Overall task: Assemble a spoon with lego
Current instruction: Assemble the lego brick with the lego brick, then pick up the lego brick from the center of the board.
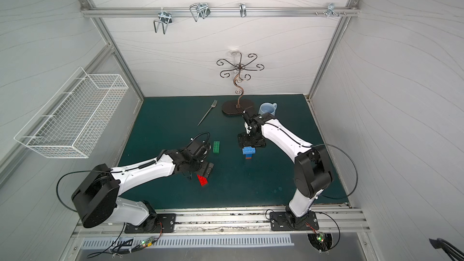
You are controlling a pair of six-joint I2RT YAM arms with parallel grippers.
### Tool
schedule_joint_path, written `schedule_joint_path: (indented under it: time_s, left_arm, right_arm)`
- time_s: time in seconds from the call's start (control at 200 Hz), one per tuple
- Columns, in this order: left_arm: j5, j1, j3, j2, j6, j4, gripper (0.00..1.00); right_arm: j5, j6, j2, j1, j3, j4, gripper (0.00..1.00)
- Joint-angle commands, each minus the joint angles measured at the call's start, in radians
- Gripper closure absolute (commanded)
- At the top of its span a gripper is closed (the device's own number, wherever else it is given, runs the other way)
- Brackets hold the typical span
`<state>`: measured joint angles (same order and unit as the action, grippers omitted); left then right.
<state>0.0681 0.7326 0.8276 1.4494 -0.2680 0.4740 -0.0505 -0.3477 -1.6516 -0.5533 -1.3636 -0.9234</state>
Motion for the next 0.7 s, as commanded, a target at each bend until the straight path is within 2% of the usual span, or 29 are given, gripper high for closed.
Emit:
schedule_joint_path:
  time_s: [0.0,0.085,0.245,0.35,0.425,0.51,0.695]
  left_arm:
    - [0.026,-0.022,0.118,0.047,0.007,0.081,0.04]
    - [-0.020,-0.053,0.186,0.094,0.021,0.097,0.04]
    - [-0.011,-0.069,0.308,0.188,0.073,0.107,0.04]
    - [-0.020,-0.093,0.364,0.225,0.063,0.168,0.05]
    - [-0.016,-0.087,0.350,0.219,0.055,0.188,0.05]
    - [0.040,-0.059,0.320,0.198,0.033,0.223,0.05]
    - [0.059,-0.006,0.239,0.186,-0.097,0.207,0.07]
  right_arm:
    - [-0.034,0.021,0.072,0.031,0.020,0.009,0.14]
    - [-0.064,0.028,0.112,0.065,0.038,0.023,0.13]
    - [-0.116,0.036,0.148,0.145,0.050,0.042,0.12]
    - [-0.162,0.043,0.136,0.187,0.039,0.028,0.12]
    - [-0.168,0.047,0.137,0.203,0.033,0.024,0.12]
    - [-0.190,0.044,0.138,0.216,0.039,0.037,0.12]
    - [-0.229,0.051,0.115,0.223,0.035,0.048,0.13]
